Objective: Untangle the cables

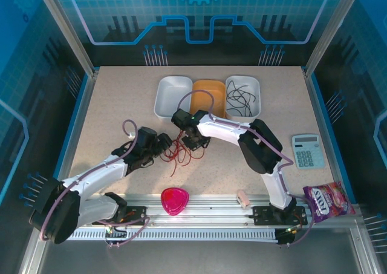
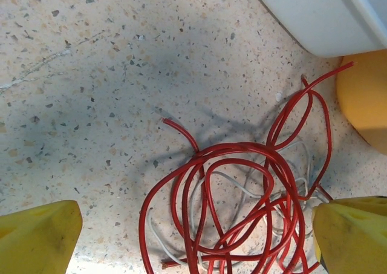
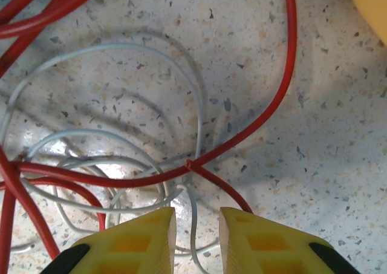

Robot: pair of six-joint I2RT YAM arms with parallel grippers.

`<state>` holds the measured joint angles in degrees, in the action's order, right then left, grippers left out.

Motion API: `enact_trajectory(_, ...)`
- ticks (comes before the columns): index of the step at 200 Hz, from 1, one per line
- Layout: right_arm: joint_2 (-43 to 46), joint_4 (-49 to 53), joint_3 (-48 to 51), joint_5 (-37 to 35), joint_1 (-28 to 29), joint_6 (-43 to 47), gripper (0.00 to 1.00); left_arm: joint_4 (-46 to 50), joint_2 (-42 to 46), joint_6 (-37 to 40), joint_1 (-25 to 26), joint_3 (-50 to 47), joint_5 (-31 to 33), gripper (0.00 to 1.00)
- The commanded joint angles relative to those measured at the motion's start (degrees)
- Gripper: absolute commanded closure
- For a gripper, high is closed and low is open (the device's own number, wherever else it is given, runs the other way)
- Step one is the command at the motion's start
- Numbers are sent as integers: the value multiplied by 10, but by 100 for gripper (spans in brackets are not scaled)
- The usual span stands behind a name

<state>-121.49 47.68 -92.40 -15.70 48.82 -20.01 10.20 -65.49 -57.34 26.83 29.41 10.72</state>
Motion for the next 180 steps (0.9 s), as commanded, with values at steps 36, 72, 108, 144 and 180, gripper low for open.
enact_trajectory(36, -15, 24, -22, -32, 9, 7, 83, 0, -3, -14, 0, -9, 6, 1)
enact_trajectory(72, 20, 23, -18, -1, 12, 8, 92, 2, 2, -11, 0, -9, 7, 1)
enact_trajectory(108, 93, 25, -12, 41, 12, 15, 93, 0, 11, 16, -1, -1, 2, 1)
enact_trajectory(144, 167, 16, -7, 81, 12, 26, 93, 0, 19, 41, -1, 10, -3, 1)
enact_trajectory(180, 226, -1, -5, 106, 11, 32, 92, -16, 26, 53, 0, 12, -12, 1)
